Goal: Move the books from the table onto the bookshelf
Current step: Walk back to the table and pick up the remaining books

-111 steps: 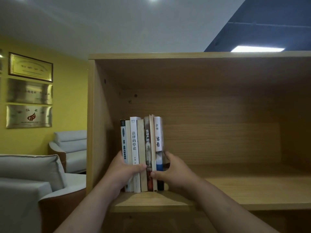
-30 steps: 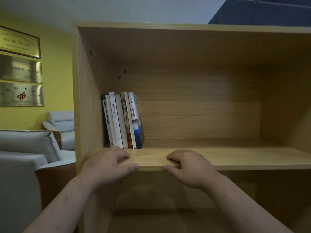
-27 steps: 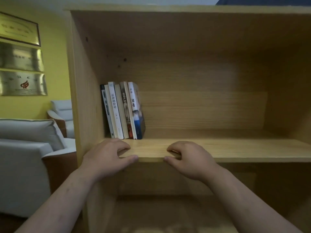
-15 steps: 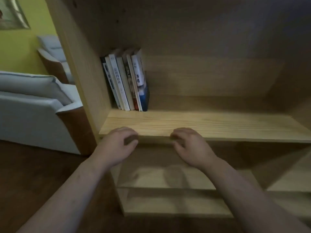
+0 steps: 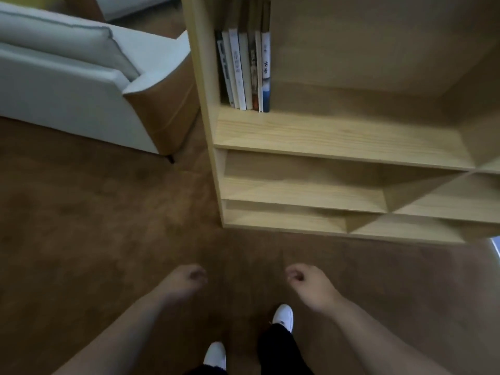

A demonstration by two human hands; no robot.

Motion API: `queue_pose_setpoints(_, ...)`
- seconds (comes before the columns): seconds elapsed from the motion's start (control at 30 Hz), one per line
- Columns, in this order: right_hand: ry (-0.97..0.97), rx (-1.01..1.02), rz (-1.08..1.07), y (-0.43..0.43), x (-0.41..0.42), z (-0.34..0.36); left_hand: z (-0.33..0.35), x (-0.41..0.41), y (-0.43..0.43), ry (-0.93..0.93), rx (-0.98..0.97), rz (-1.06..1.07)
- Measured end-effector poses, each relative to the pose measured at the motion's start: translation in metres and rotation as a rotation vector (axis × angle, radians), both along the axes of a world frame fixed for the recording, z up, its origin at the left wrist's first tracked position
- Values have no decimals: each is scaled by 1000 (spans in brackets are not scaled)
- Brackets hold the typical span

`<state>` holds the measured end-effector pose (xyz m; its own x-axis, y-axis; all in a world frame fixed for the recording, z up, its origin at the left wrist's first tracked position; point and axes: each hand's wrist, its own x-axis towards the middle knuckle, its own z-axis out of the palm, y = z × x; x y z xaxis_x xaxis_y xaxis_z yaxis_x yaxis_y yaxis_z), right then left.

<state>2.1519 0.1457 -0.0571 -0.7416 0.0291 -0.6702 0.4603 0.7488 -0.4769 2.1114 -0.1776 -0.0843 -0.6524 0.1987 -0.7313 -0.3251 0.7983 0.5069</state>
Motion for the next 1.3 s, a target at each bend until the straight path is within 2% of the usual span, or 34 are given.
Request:
queue_pose_setpoints(0.27,-227,-23,-12,-55,86,-8,-5,106,-82,-200,-6,86)
queue_pose_setpoints(0.53,-120,-23,-65,-111,67,-4,5,134,-150,-141,52,259)
queue_pose_setpoints(0.83,-186,-34,35,-154,-18,-11,2,84,-203,-170,55,461)
queue_pose_setpoints(0.97,-211,-21,92,-174,-74,-22,4,41,-223,-172,33,495)
queue_pose_setpoints(1.17,-191,26,298,-211,-148,-25,22,-35,-260,-149,-27,544)
queue_pose_setpoints(1.3,-183,3,274,-233,-197,-29,26,-81,-278,-119,-27,602)
